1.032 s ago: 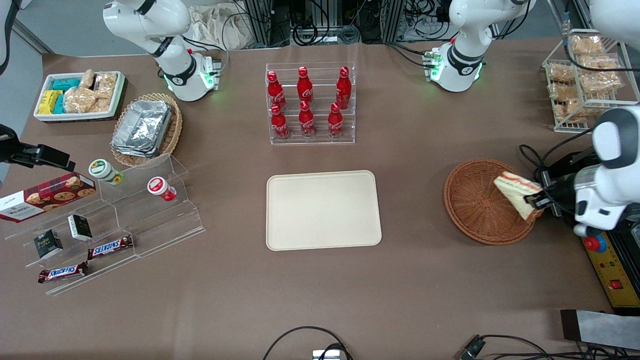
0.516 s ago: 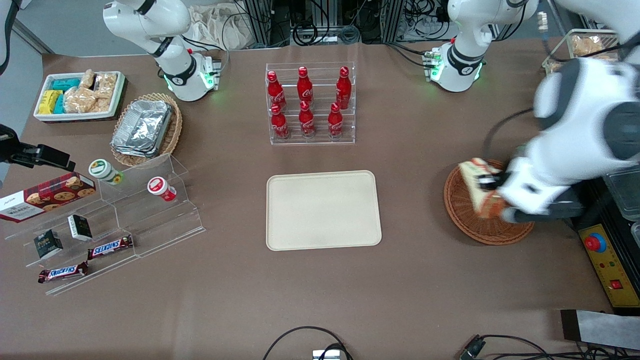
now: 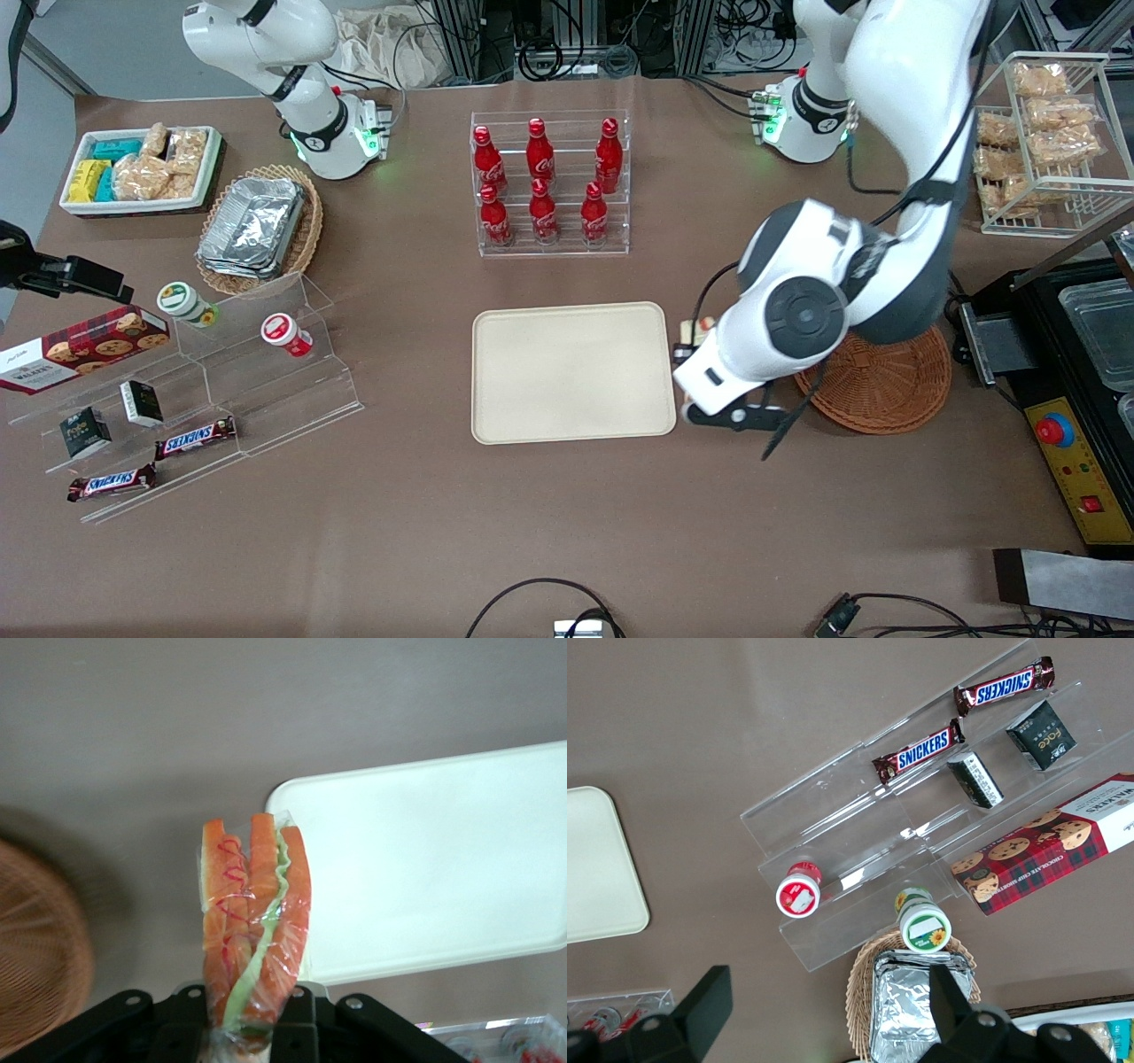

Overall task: Place sandwich from basket to tray
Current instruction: 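Lift the sandwich and carry it toward the beige tray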

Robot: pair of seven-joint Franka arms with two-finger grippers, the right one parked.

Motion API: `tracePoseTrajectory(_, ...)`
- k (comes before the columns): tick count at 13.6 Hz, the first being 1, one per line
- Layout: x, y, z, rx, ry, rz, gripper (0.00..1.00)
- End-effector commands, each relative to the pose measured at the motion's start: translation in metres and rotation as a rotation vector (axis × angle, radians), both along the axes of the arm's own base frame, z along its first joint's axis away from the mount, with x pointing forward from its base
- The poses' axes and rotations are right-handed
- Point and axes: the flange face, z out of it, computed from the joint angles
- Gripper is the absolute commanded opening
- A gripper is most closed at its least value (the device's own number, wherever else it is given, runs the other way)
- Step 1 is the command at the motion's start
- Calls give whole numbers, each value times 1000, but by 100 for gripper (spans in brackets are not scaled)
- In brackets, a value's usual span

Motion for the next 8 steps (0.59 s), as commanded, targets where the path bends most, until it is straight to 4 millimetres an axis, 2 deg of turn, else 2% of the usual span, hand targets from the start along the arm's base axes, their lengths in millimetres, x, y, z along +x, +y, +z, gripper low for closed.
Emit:
tracePoseTrajectory(1, -5, -41, -34, -16, -9, 12, 0)
tracePoseTrajectory(2, -11, -43, -54, -5, 9, 9, 0)
tracePoseTrajectory(5, -18, -46, -95, -13, -15, 13, 0)
tracePoseTrajectory(8, -32, -69, -141, -16, -20, -18, 0)
